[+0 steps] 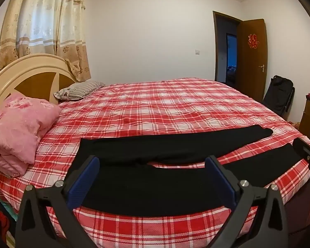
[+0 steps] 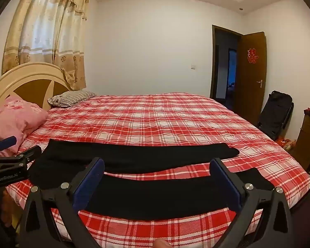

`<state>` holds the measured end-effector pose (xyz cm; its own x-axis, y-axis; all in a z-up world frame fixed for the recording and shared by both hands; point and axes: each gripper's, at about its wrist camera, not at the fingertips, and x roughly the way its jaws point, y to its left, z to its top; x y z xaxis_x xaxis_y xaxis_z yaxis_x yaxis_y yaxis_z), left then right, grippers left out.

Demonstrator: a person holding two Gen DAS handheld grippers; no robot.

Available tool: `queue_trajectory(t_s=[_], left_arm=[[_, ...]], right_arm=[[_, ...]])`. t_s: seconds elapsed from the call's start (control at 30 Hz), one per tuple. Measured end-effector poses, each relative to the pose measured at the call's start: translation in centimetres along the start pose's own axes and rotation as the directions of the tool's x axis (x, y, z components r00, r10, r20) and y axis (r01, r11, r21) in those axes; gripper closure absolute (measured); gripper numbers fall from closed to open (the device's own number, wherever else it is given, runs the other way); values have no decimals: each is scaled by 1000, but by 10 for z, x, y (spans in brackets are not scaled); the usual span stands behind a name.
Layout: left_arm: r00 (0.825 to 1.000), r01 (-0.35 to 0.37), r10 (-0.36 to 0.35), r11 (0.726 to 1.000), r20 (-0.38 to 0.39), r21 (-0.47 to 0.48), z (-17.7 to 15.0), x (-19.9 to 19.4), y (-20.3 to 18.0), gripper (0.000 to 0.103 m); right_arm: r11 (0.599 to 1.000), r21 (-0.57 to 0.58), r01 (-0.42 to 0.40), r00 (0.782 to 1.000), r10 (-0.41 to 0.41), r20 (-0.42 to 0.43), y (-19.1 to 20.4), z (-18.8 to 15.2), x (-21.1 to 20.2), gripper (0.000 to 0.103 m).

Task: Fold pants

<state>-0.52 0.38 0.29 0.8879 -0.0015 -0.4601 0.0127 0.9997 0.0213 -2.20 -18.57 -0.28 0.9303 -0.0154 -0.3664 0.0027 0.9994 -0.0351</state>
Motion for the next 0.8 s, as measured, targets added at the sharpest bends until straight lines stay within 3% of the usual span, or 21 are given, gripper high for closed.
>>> queue_trajectory(t_s=[0.8], left_arm=[[1000,-9,9,1000,2,15,1,2,-1,0]], right_arm=[[1000,6,6,1000,-6,-5,-3,-3,5,1]])
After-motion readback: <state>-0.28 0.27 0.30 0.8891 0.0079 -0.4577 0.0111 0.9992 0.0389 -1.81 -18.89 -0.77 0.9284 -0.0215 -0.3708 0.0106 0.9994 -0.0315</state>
